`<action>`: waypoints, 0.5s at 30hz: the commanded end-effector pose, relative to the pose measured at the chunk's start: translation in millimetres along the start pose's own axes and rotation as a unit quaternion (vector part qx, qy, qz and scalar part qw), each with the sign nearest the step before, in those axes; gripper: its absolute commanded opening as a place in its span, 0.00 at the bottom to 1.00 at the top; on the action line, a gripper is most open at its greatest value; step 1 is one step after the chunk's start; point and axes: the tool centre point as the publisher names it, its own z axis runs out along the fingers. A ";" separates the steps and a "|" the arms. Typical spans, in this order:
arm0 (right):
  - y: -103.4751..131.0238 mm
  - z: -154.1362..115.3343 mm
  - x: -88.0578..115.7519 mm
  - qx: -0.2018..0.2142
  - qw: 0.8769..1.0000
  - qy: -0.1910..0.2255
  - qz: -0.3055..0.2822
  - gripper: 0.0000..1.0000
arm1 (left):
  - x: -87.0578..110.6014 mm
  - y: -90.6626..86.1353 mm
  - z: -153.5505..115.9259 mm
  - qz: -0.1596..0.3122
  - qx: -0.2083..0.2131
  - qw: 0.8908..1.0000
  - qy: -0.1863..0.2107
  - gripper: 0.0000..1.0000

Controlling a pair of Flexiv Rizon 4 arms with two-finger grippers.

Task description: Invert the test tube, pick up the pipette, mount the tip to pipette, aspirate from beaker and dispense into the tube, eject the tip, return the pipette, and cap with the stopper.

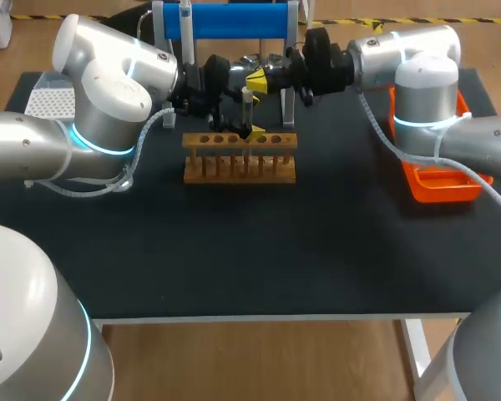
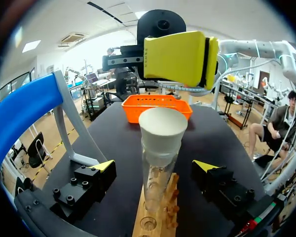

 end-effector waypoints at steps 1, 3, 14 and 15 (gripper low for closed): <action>-2.7 1.7 -6.1 0.002 1.000 0.007 0.004 0.00 | 0.4 -0.2 0.1 0.000 0.000 1.000 -0.001 1.00; -3.8 2.4 -6.8 0.001 1.000 0.008 0.006 0.00 | 0.4 -0.2 0.1 0.000 0.000 1.000 -0.001 1.00; -8.3 3.6 -11.3 0.001 1.000 0.006 0.013 0.00 | 0.4 -0.2 0.1 0.000 0.000 1.000 -0.001 1.00; -9.0 3.8 -11.4 0.002 1.000 0.007 0.013 0.00 | 0.4 -0.2 0.1 0.000 0.000 1.000 -0.001 1.00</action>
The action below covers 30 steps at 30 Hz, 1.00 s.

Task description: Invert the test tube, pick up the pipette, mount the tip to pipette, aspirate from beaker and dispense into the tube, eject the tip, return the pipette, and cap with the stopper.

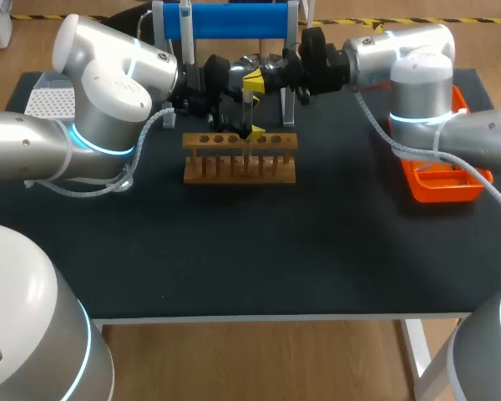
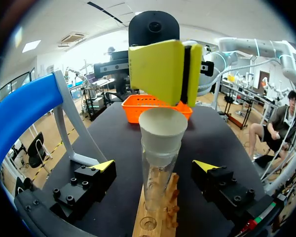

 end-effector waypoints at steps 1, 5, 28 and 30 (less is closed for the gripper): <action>-3.6 0.8 -3.6 0.001 1.000 0.005 0.001 0.00 | 0.4 -0.2 0.1 0.000 0.000 1.000 -0.001 1.00; -5.9 2.3 -3.9 0.003 1.000 0.007 0.003 0.00 | 0.4 -0.2 0.1 0.000 0.000 1.000 -0.001 1.00; -23.3 6.7 -3.5 -0.005 0.999 0.010 0.030 0.00 | 0.4 -0.2 0.1 0.000 0.000 1.000 -0.001 1.00; -21.4 6.8 -3.5 -0.005 1.000 0.011 0.027 0.00 | 0.4 -0.2 0.1 0.000 0.000 1.000 -0.001 1.00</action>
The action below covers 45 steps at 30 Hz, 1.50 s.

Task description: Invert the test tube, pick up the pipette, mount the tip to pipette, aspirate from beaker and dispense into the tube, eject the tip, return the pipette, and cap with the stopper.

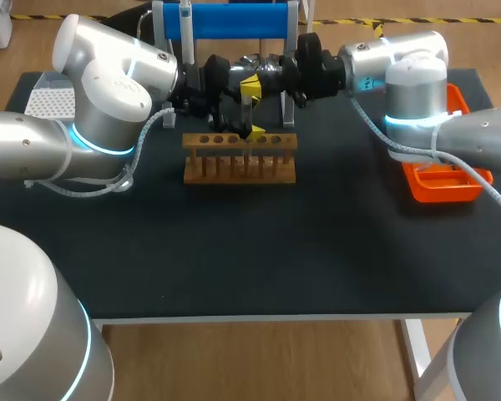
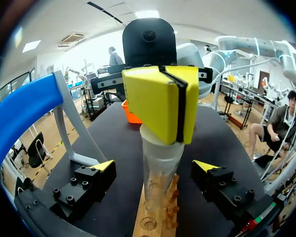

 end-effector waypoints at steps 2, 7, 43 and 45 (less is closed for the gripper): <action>-2.7 -0.1 -2.8 -0.002 1.000 0.003 -0.008 0.00 | 0.4 -0.2 0.1 0.000 -0.001 1.000 -0.001 1.00; 11.7 -8.1 -0.1 -0.010 1.000 0.000 -0.023 0.00 | 0.4 -0.2 0.1 0.000 -0.001 1.000 -0.001 1.00; -25.4 -143.1 59.7 0.136 0.985 -0.079 -0.064 1.00 | 0.4 -0.2 0.1 0.000 -0.001 1.000 -0.001 1.00; -25.4 -143.1 59.7 0.136 0.985 -0.079 -0.064 1.00 | 0.4 -0.2 0.1 0.000 -0.001 1.000 -0.001 1.00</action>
